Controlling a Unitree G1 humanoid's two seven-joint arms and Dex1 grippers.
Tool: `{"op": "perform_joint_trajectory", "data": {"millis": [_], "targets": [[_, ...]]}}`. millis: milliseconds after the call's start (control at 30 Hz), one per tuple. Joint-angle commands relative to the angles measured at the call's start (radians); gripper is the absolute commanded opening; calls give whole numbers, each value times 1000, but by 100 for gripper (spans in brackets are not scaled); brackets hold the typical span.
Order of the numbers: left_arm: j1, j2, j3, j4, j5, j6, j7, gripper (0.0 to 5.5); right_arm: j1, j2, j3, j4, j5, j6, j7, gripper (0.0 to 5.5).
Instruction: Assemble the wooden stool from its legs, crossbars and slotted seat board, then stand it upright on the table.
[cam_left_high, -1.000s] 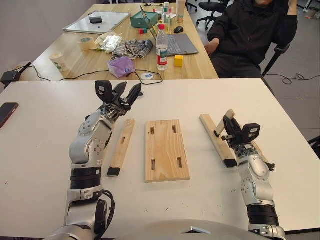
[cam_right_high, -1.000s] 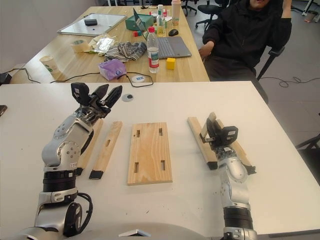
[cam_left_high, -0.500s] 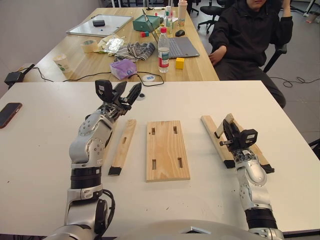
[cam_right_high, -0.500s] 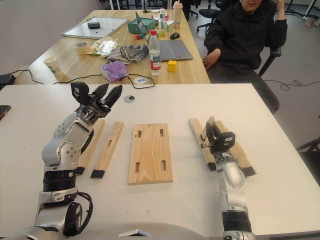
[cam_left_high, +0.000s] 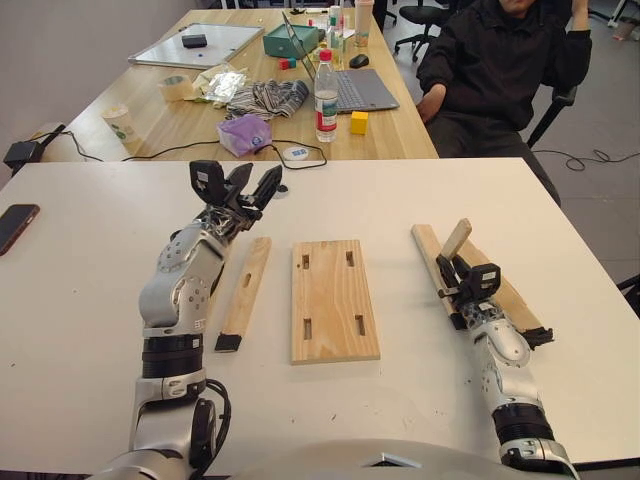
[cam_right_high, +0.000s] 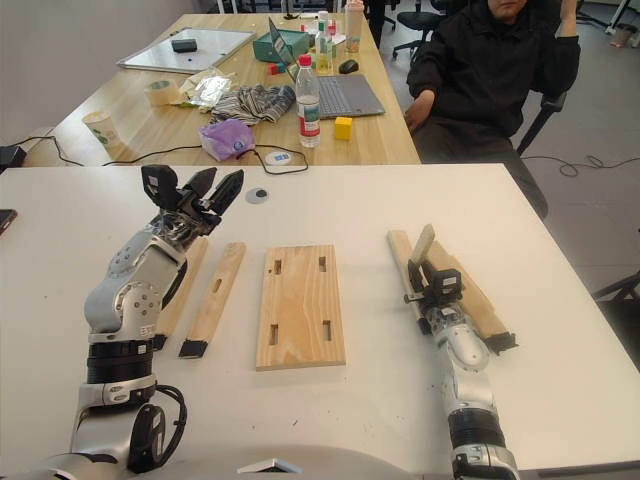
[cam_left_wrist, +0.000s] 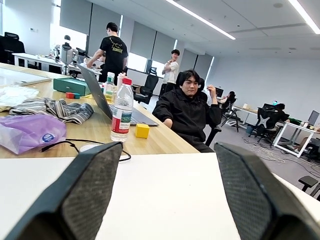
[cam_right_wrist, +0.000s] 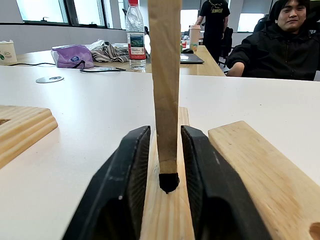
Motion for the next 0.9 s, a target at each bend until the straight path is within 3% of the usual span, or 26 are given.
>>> {"op": "perform_joint_trajectory", "data": {"millis": [33,167,467,633,733,900], "targets": [[3,-1,4,-7,15,-13,14,336,99,-31,18,120,-52,88,4,168],[16,-7,8,-17,16,-20,26,336,123,-60,21,6,-40,106,27,168],[59,-35,21,-39,20,-54,62,336,58,-136,-20,-659,70,395,10,168],[56,-43,23,-31,23,-70,64,336,-14,-130,-28,-788,99,499,-17,168],[62,-45,26,-33,23,-73,65,336,-165,-128,-69,-841,156,583,-63,168],[60,-52,23,-27,27,-81,70,336,-424,-139,-81,-720,303,802,-41,79]]}}
